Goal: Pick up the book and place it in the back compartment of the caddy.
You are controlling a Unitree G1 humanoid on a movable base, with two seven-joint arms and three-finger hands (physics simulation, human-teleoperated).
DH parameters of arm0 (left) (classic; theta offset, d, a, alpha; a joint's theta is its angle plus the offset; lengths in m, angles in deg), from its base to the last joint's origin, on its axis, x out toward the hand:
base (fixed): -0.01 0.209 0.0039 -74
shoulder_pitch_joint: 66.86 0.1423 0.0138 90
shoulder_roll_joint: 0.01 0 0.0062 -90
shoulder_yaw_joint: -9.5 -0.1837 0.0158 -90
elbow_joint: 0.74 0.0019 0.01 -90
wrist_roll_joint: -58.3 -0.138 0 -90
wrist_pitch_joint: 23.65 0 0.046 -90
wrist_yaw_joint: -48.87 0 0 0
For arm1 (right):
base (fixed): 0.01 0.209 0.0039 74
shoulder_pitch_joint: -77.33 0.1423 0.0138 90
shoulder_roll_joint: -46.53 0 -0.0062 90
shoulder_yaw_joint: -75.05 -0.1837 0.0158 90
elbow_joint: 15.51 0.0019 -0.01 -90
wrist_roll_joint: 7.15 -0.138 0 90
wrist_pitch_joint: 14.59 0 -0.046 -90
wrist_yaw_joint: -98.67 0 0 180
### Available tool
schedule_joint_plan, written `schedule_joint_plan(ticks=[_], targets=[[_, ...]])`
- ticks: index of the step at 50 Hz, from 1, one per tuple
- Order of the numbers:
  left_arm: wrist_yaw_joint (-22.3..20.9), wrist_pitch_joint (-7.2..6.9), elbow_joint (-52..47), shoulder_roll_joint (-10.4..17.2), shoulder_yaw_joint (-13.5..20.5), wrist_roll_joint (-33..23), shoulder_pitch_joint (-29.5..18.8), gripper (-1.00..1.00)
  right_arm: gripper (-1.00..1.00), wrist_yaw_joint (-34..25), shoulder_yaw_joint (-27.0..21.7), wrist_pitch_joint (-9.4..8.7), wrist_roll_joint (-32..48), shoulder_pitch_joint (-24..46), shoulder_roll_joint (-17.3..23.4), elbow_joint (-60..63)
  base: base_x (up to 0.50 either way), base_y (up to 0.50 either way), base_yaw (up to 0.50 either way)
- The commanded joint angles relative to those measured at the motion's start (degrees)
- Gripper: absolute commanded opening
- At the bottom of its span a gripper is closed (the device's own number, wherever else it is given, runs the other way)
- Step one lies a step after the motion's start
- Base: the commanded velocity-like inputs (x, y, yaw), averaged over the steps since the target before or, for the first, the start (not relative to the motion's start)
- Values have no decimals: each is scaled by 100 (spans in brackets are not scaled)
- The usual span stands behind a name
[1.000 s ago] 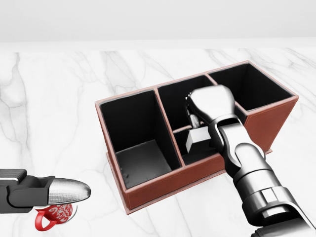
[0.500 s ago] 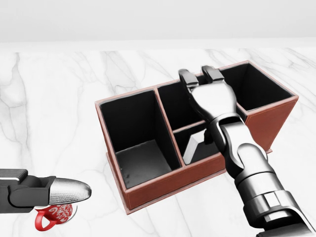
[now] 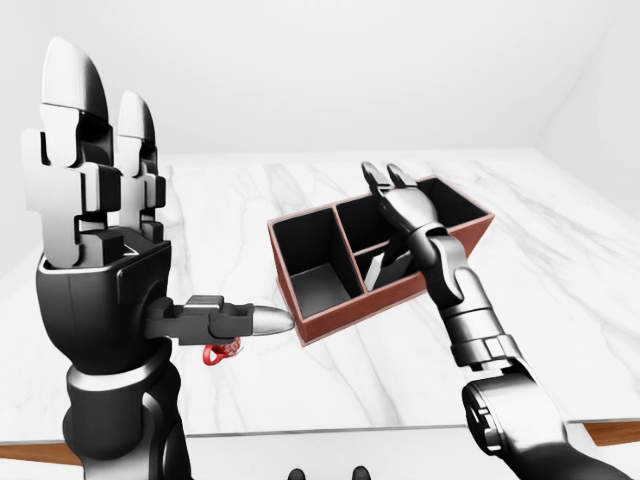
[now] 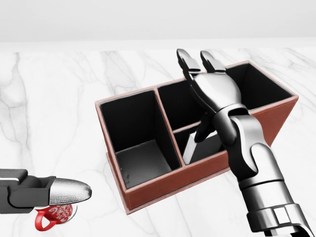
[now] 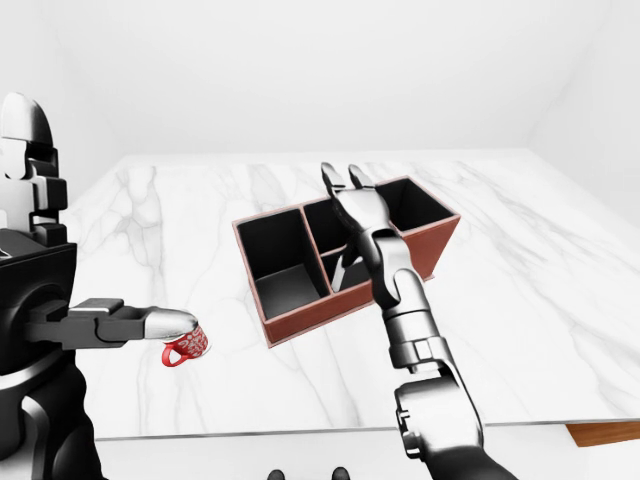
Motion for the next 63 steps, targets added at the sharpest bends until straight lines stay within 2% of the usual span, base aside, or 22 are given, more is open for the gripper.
schedule_joint_plan(ticks=[1, 11, 19, 22, 23, 24, 25, 26, 28, 30, 44, 57, 63], targets=[[0, 0, -42, 6, -12, -9, -22, 100, 100, -1192, -265, 0, -1239, -278, -62, 1534, 0, 0, 0], [2, 0, -65, 0, -49, -30, -28, 100, 100, -1773, -475, 0, -2264, -251, 56, 2456, 0, 0, 0], [-5, 0, -141, 11, -56, -48, -81, 100, 100, -1874, -554, 0, -2794, -336, 134, 2928, 0, 0, 0], [-12, 0, -188, 19, -44, -46, -111, 100, 100, -2037, -616, 0, -3079, -504, 134, 3450, 0, 0, 0], [-14, 0, -195, 21, -42, -44, -118, 100, 100, -2042, -622, -56, -3121, -528, 142, 3534, 0, 0, 0], [-13, 0, -246, 27, -44, -46, -143, 100, 100, -2092, -666, -213, -3228, -578, 146, 3708, 0, 0, 0], [-13, 0, -250, 28, -44, -46, -146, 100, 100, -2084, -656, -232, -3245, -584, 160, 3722, 0, 0, 0], [-10, 0, -266, 29, -53, -50, -153, 100, 100, -2162, -707, -473, -3351, -641, 154, 3967, 0, 0, 0], [-7, 0, -291, 30, -63, -54, -163, 100, 100, -2154, -725, -646, -3467, -694, 185, 4149, 0, 0, 0], [-8, 0, -338, 38, -63, -57, -193, 100, 100, -2236, -803, -1000, -3648, -801, 189, 4568, 0, 0, 0], [8, 0, -711, 92, -93, -49, -494, 100, 100, -2221, -1166, -1000, -4706, -907, 473, 6502, 0, 0, 0], [168, 0, -710, 227, -39, 180, -765, 100, 100, -2004, -1339, -1000, -5222, -1170, 676, 7013, 0, 0, 0], [509, 0, -710, 441, 29, 636, -897, 100, 100, -1760, -1585, -1000, -5631, -1064, 837, 7243, 0, 0, 0]])
